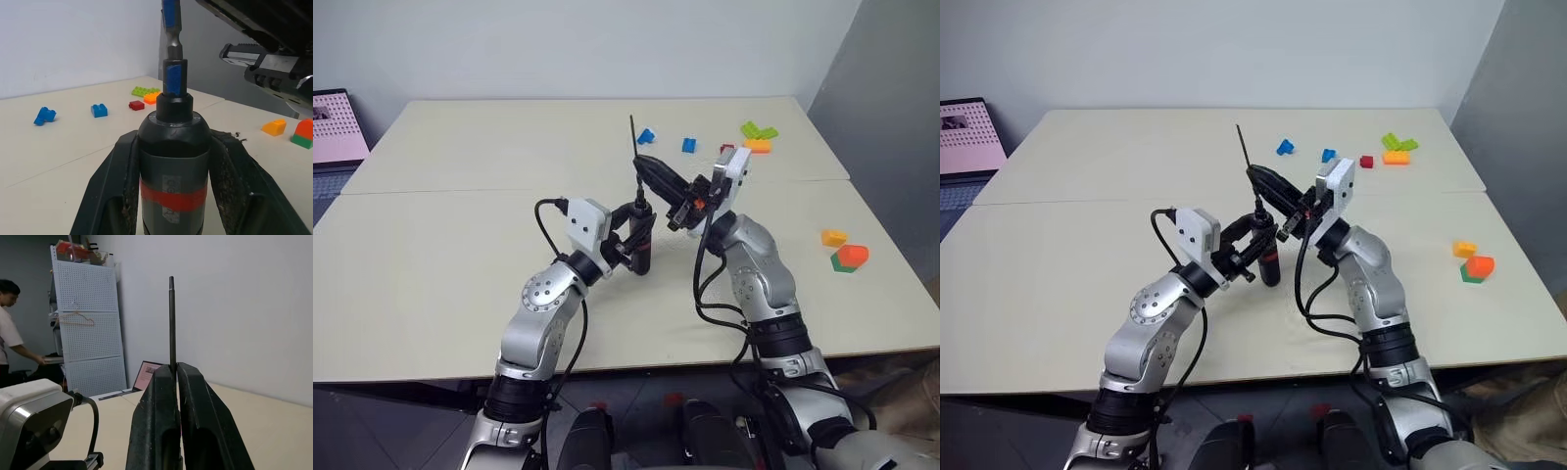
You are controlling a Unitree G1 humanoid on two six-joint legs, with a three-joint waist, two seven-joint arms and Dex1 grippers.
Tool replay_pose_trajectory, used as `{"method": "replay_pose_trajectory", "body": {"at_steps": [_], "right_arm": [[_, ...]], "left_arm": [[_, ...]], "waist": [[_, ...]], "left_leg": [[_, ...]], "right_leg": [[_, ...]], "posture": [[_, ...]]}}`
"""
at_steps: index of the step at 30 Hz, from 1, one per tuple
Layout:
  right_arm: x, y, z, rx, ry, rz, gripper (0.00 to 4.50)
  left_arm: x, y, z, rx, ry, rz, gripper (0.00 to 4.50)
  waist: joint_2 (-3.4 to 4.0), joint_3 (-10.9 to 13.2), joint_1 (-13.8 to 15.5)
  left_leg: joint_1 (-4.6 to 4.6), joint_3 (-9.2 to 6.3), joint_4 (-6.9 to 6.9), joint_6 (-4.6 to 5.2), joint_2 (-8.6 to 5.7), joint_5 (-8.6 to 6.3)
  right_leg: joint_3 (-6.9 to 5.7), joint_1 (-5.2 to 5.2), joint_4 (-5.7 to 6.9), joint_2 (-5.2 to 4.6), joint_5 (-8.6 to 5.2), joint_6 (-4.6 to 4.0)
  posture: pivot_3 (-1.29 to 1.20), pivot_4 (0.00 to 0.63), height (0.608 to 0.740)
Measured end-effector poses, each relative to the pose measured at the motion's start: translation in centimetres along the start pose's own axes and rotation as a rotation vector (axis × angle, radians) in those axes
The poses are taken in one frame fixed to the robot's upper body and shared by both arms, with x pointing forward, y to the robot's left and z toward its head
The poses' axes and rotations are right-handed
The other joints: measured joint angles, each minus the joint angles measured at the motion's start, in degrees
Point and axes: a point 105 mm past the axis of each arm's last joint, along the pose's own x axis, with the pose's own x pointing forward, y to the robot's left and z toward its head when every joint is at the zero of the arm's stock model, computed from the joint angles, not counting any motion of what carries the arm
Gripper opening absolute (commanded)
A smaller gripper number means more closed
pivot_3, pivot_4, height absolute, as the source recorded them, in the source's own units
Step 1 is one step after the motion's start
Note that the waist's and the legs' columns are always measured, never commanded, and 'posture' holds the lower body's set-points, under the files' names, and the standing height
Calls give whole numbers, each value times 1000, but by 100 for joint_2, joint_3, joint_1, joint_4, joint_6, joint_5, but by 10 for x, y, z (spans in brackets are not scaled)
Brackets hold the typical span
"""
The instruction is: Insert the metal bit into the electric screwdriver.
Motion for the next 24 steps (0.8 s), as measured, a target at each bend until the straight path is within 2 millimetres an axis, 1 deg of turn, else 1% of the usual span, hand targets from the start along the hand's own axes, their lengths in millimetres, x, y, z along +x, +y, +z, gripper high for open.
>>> {"method": "replay_pose_trajectory", "body": {"at_steps": [4, 6, 13, 24], "right_arm": [[3, 3, 11, 14, -38, 0, 0], [4, 5, 13, 13, -40, 4, 0], [-1, 4, 7, 19, -22, -6, 0], [-1, 6, 1, 9, 8, -1, 0]], "left_arm": [[-1, -1, 0, 2, -1, 1, 1636], [-1, -1, 0, 3, -1, 1, 1636], [-1, -1, 0, 5, 0, 0, 1636], [-1, -1, 0, 6, 0, -1, 1636]], "waist": [[0, 0, 1], [0, 0, 1], [0, 0, 0], [0, 0, 1]], "left_leg": [[0, 0, -4, 0, 0, 0], [0, 0, -4, 0, 0, 0], [0, 1, -5, 0, 0, 0], [0, 0, -5, 0, 0, 0]], "right_leg": [[0, 0, -2, 0, -1, 0], [0, 0, -2, 0, -1, 0], [0, 0, -3, 0, -2, -4], [-1, 0, -4, 0, -3, -4]], "posture": [[0, 150, 740], [0, 150, 740], [0, 150, 740], [0, 150, 740]]}}
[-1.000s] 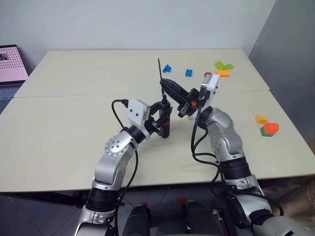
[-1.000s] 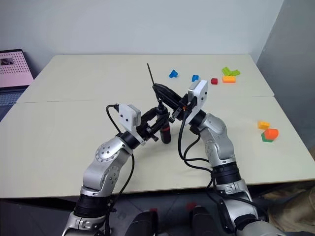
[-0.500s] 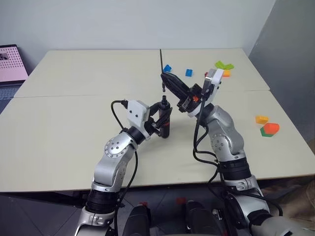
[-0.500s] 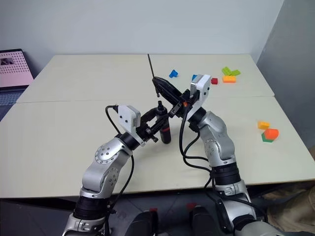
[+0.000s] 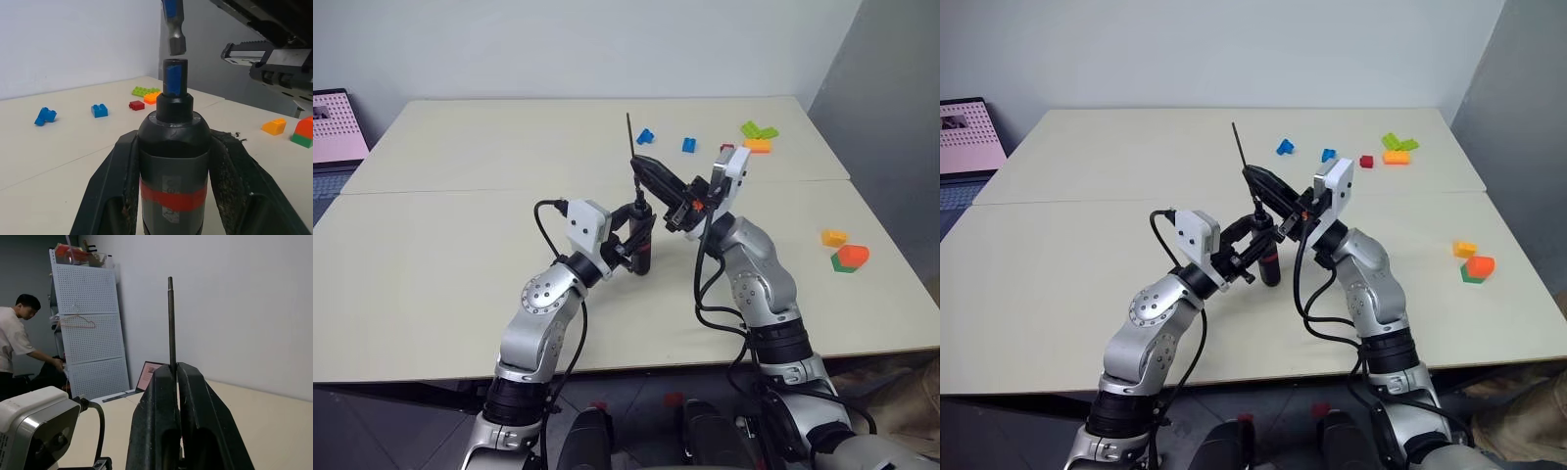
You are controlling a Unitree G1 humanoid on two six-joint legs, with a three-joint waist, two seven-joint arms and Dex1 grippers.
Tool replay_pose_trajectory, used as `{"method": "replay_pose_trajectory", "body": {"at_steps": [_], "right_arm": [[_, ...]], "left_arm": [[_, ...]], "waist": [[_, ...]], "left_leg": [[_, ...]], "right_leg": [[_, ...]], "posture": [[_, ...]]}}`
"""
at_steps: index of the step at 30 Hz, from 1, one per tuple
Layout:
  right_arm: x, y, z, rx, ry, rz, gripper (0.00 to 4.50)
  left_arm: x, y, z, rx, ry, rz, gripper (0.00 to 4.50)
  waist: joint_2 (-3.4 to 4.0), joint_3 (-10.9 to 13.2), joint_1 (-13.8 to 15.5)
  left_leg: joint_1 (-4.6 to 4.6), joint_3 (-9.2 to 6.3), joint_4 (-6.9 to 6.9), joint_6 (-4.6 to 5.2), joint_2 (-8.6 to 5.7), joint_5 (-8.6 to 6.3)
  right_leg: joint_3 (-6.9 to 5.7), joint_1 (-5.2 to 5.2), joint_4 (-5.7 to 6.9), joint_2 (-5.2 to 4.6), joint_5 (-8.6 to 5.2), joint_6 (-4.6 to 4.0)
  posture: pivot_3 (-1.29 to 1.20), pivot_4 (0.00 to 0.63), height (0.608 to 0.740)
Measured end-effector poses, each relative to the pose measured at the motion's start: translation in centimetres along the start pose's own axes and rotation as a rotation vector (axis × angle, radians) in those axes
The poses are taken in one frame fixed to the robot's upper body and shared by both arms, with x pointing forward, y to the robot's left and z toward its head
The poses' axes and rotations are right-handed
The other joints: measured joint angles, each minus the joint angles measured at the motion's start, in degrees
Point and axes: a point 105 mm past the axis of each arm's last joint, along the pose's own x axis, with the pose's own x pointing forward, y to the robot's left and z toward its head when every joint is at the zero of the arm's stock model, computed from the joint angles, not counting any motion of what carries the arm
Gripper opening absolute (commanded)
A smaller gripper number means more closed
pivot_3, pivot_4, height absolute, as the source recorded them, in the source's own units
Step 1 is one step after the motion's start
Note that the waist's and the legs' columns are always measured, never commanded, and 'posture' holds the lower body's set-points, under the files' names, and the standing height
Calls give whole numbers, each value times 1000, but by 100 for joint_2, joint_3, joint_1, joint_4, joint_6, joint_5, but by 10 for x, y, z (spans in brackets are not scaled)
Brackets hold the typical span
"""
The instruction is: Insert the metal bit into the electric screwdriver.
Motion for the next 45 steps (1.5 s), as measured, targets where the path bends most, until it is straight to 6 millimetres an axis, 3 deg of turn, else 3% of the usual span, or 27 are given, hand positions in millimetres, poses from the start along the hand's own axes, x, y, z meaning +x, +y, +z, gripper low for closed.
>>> {"method": "replay_pose_trajectory", "body": {"at_steps": [21, 45], "right_arm": [[-3, -2, -2, -15, 7, -7, 0], [-22, -5, 7, -27, 111, 82, 0]], "left_arm": [[0, -1, 0, 2, 1, -3, 1635], [-1, -1, -1, 11, 5, -7, 1635]], "waist": [[0, 0, 0], [0, -1, 1]], "left_leg": [[0, 0, -3, 0, 0, 0], [7, -4, -11, 0, 1, 0]], "right_leg": [[0, 1, -5, 0, -1, -1], [-5, 20, -38, -2, 1, 0]], "posture": [[0, 150, 740], [0, 150, 740]]}}
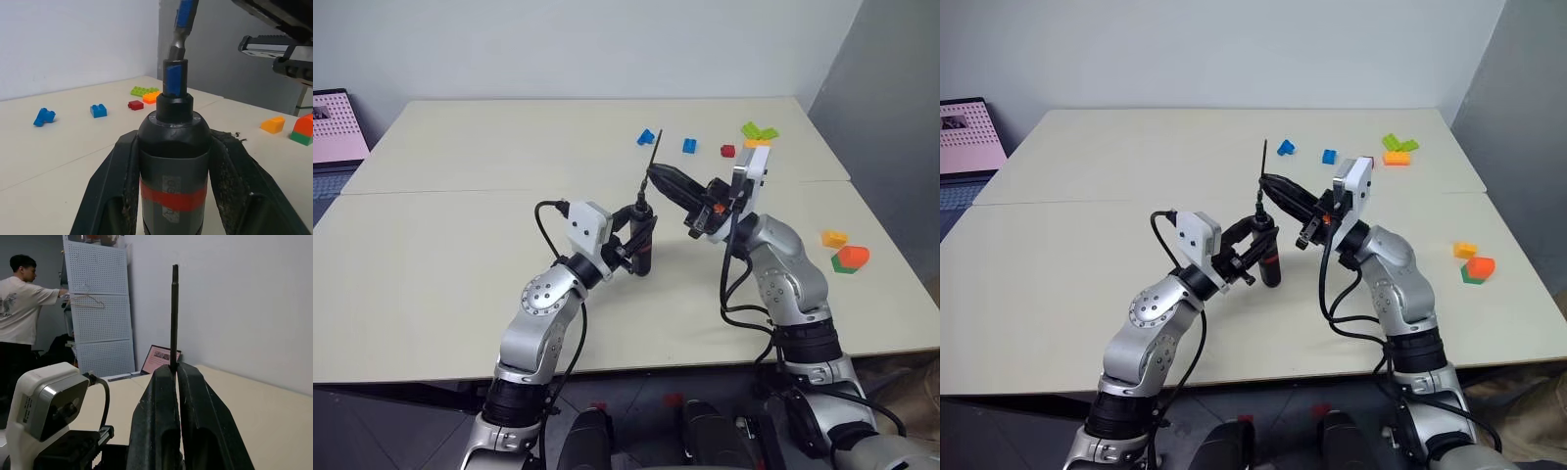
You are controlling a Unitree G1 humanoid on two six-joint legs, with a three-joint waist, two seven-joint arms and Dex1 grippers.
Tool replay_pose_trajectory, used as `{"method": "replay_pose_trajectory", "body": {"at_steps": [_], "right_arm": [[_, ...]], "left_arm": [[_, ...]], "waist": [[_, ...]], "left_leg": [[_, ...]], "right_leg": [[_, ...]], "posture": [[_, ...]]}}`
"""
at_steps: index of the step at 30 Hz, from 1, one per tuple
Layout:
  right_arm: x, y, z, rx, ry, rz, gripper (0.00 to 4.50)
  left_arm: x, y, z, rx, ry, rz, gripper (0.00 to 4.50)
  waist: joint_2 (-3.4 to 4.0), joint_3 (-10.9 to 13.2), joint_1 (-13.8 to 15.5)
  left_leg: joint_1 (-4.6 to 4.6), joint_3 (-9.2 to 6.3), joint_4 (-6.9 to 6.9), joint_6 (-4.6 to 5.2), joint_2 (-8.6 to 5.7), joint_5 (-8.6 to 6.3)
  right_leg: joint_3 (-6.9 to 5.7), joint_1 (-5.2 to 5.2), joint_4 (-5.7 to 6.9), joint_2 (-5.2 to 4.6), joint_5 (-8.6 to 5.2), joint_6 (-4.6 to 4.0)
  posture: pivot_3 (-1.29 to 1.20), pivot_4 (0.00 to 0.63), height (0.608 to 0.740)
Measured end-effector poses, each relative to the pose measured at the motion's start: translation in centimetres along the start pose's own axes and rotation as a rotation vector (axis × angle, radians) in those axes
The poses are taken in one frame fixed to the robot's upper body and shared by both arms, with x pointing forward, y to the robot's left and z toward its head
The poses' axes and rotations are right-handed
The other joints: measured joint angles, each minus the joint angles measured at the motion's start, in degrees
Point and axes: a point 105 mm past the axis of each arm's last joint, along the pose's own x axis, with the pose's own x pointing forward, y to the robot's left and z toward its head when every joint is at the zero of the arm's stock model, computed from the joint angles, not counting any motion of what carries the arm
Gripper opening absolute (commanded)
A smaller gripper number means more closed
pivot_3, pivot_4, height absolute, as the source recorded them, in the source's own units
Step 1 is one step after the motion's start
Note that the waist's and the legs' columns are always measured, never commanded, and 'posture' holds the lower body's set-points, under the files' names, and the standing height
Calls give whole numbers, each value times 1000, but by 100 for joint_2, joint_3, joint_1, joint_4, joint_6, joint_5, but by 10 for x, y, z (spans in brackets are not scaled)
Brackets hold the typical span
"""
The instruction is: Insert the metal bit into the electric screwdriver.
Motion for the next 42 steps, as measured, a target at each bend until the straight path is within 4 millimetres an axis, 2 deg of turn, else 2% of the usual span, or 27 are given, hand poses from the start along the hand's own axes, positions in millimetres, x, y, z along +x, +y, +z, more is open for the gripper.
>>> {"method": "replay_pose_trajectory", "body": {"at_steps": [10, 20, 24, 27, 29, 30, 35, 37, 42], "right_arm": [[-1, 0, -2, 45, 139, 71, 0], [-4, 1, 4, 64, 194, 105, 0], [-7, 0, 0, 77, 224, 103, 0], [-8, 1, 0, 80, 232, 110, 532], [-8, 3, 0, 84, 232, 117, 1097], [-8, 3, 0, 85, 231, 118, 1208], [-8, 6, 7, 91, 213, 133, 2546], [-11, 3, 11, 84, 206, 121, 3136], [-23, -11, 20, 48, 217, 54, 4031]], "left_arm": [[-2, -8, 0, 58, -4, -54, 1634], [-4, -10, 0, 78, -8, -64, 1634], [-4, -10, 0, 81, -11, -65, 1634], [-4, -11, 0, 82, -12, -67, 1634], [-3, -11, 0, 82, -12, -67, 1634], [-4, -11, 0, 82, -12, -67, 1634], [-3, -11, 0, 83, -12, -67, 1634], [-3, -11, 0, 83, -12, -67, 1634], [-3, -11, 0, 82, -10, -65, 1634]], "waist": [[0, 0, 4], [0, 0, 7], [0, 0, 7], [0, 0, 7], [0, 0, 7], [0, 0, 7], [0, 0, 8], [0, 0, 8], [0, 0, 12]], "left_leg": [[-3, 1, -2, 0, 1, 0], [-6, 2, -5, 0, 0, 0], [-7, 2, -6, 0, 0, 0], [-8, 2, -7, 0, 0, 0], [-10, 2, -7, 0, 0, 0], [-10, 2, -7, 0, 0, 0], [-10, 1, -7, 0, 0, 0], [-10, 2, -7, 0, 0, 0], [-11, 1, -7, 0, 0, 0]], "right_leg": [[0, -1, -5, 0, 0, 0], [-1, -2, -11, -2, 0, 0], [-1, -3, -12, -2, 0, 0], [-1, -4, -13, -2, 0, 0], [-1, -4, -14, -2, 0, 1], [-1, -4, -14, -2, 0, 1], [-2, -4, -14, -2, 0, 1], [-1, -4, -14, -2, 1, 1], [-2, -4, -14, -2, 0, 1]], "posture": [[0, 150, 740], [0, 150, 740], [0, 150, 740], [0, 150, 740], [0, 150, 740], [0, 150, 740], [0, 150, 740], [0, 150, 740], [0, 150, 740]]}}
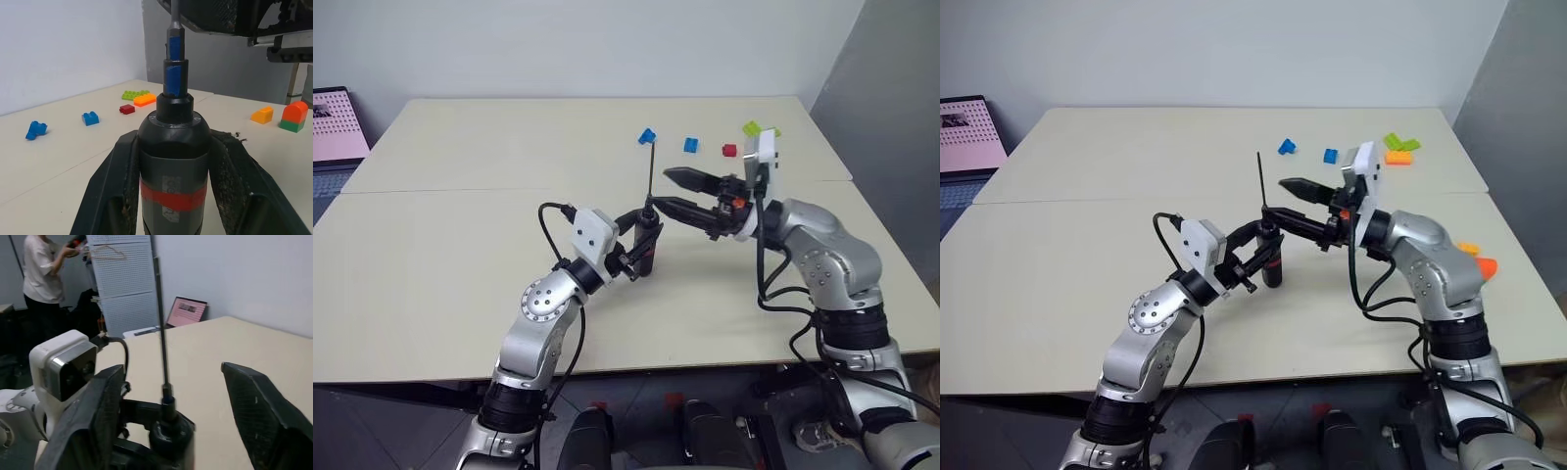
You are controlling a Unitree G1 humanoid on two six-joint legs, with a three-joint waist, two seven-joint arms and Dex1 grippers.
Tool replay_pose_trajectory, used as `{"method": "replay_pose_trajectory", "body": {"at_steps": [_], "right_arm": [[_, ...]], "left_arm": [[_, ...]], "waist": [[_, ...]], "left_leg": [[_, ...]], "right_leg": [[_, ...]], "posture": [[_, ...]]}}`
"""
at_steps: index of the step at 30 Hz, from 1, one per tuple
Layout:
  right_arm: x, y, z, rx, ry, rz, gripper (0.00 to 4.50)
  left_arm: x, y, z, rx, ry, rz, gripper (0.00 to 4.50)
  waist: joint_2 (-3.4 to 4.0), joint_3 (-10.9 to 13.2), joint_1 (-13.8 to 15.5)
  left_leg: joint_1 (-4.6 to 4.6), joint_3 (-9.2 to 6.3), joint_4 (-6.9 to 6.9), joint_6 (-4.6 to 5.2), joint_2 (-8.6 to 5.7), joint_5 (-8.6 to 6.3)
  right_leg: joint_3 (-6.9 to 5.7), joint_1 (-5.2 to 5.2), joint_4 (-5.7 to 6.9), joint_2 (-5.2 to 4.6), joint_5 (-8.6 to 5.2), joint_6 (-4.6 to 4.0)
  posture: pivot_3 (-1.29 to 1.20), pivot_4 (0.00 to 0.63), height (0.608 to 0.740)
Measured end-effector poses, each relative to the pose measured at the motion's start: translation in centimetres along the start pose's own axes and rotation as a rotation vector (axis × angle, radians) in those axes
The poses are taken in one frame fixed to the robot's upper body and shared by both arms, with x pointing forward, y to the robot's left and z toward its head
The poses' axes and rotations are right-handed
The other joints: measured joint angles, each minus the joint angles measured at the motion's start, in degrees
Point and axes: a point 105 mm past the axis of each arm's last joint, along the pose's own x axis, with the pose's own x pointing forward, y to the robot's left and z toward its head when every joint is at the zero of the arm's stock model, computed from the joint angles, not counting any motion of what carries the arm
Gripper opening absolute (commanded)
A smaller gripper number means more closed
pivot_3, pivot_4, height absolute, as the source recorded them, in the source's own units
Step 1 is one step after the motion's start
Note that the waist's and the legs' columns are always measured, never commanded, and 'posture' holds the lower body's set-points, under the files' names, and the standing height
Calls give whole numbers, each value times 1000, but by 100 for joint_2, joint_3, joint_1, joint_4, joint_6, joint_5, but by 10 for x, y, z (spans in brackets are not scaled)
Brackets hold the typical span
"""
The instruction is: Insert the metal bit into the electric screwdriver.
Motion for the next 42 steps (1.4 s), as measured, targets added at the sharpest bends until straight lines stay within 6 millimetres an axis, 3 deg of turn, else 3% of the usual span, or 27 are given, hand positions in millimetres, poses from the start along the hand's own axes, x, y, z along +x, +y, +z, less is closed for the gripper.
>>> {"method": "replay_pose_trajectory", "body": {"at_steps": [2, 7, 13, 16, 19, 21, 25, 29, 31, 34, 42], "right_arm": [[-9, -7, 5, -29, 3, -53, 4449], [-37, -24, 2, -119, 85, -228, 4482], [-69, -19, 11, -281, 264, -219, 4482], [-73, -10, 18, -329, 274, -160, 4482], [-77, -6, 20, -360, 311, -115, 4482], [-84, 3, 13, -392, 425, -44, 4482], [-87, 20, -12, -357, 528, 66, 4482], [-87, 21, -19, -367, 555, 78, 4482], [-87, 21, -20, -370, 560, 77, 4482], [-89, 24, -24, -361, 571, 83, 4482], [-92, 22, -27, -370, 595, 67, 4482]], "left_arm": [[1, 0, 0, 2, 4, 1, 1634], [11, 6, 5, 88, 52, -17, 1634], [17, 65, 12, 463, 318, -35, 1633], [20, 75, 2, 583, 478, -163, 1633], [25, 71, -11, 659, 561, -310, 1633], [32, 61, -23, 735, 624, -476, 1633], [36, 57, -42, 743, 700, -605, 1633], [37, 54, -54, 764, 741, -697, 1633], [37, 53, -57, 773, 753, -730, 2331], [35, 54, -62, 763, 768, -755, 2871], [32, 60, -51, 711, 769, -763, 4479]], "waist": [[0, 0, 6], [-4, 5, 20], [-5, 12, 2], [-6, 13, 31], [-5, 13, 63], [-5, 13, 129], [-5, 13, 103], [-5, 13, 93], [-5, 13, 94], [-6, 13, 99], [-6, 14, 112]], "left_leg": [[-1, 0, 0, 0, 0, 0], [-11, -3, 2, 0, -2, 0], [-35, -5, 1, 0, -3, 0], [-49, -6, 0, 0, -5, -1], [-79, -4, 4, 0, -6, -1], [-86, -2, 4, 0, -6, 0], [-86, 4, 5, 0, -2, -1], [-84, 7, 10, 0, -3, 0], [-85, 7, 13, 0, -3, -1], [-86, 3, 13, 0, -2, 0], [-86, 1, 25, 0, -4, 0]], "right_leg": [[-1, 0, -1, 0, 0, 0], [-5, -10, 1, 1, 0, 1], [-7, -29, -6, 3, 1, 3], [-12, -38, -13, 1, 13, 27], [-12, -68, -11, -2, 13, 31], [-13, -76, -10, -1, 12, 31], [-5, -82, -4, 2, 12, 30], [-2, -81, 2, 2, 13, 32], [-1, -80, 3, 2, 14, 34], [-4, -80, 5, 2, 14, 34], [-4, -80, 19, 2, 16, 37]], "posture": [[0, 150, 740], [0, 150, 740], [0, 150, 740], [0, 150, 740], [0, 150, 740], [0, 150, 740], [0, 150, 740], [0, 150, 740], [0, 150, 740], [0, 150, 740], [0, 150, 740]]}}
